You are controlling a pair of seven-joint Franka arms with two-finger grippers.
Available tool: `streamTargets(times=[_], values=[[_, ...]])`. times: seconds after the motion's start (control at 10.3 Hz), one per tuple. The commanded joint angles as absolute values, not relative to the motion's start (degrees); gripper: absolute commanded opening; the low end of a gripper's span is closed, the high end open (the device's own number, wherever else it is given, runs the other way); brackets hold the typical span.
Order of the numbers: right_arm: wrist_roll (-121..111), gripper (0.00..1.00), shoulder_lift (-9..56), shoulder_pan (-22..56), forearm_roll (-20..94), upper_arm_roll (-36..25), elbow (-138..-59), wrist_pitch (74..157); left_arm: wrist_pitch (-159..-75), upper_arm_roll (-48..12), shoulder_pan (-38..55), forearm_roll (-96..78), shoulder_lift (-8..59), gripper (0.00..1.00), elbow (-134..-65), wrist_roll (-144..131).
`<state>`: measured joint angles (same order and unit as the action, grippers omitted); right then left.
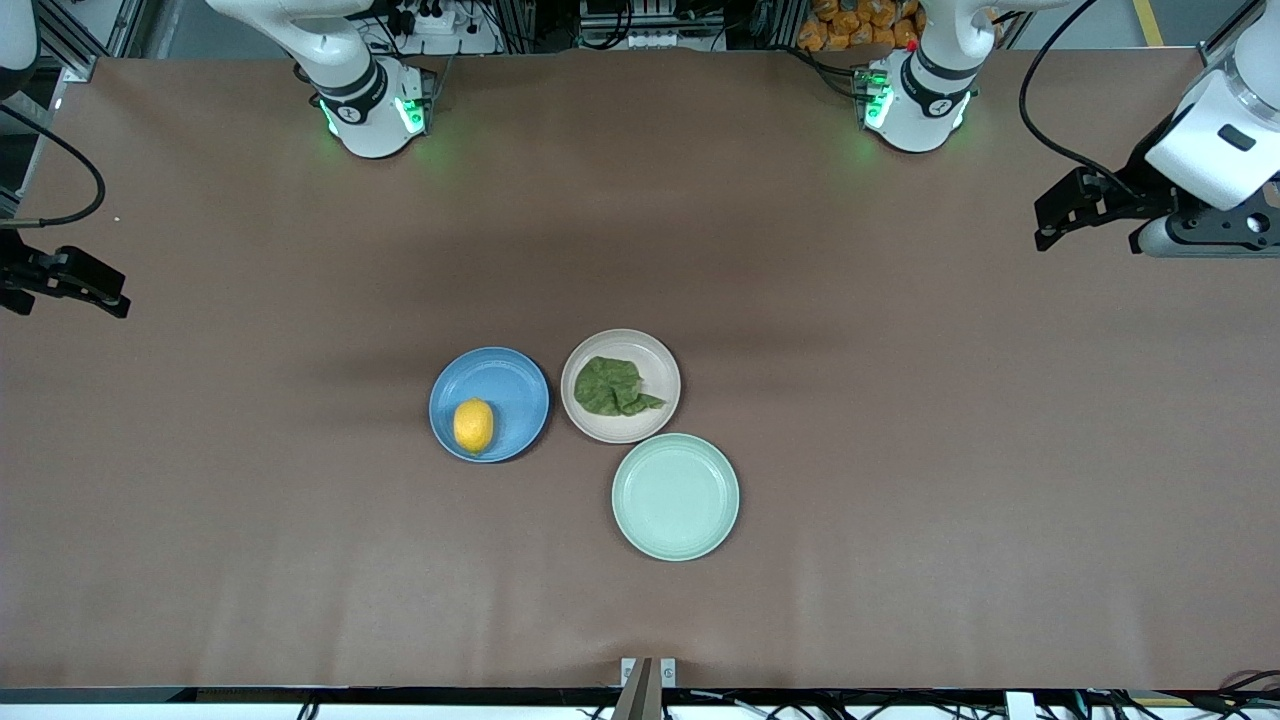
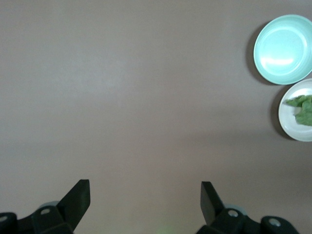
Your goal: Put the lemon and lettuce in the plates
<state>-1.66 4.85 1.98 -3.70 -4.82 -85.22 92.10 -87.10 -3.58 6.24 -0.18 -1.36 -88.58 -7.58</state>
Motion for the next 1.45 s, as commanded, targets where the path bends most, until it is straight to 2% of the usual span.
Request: streamTargets(times=[0.0, 1.36], values=[[-0.62, 1.00, 5.19, 2.20, -3.17, -4.75, -84.20, 91.14, -85.61, -3.43, 6.33, -0.79, -1.85, 1.00, -88.24, -7.21], [-0.97, 1.00, 5.18, 1.67, -1.32, -5.01, -84.20, 91.05, -85.69, -3.08, 6.42, -1.14, -1.76, 1.00, -88.15, -5.45]])
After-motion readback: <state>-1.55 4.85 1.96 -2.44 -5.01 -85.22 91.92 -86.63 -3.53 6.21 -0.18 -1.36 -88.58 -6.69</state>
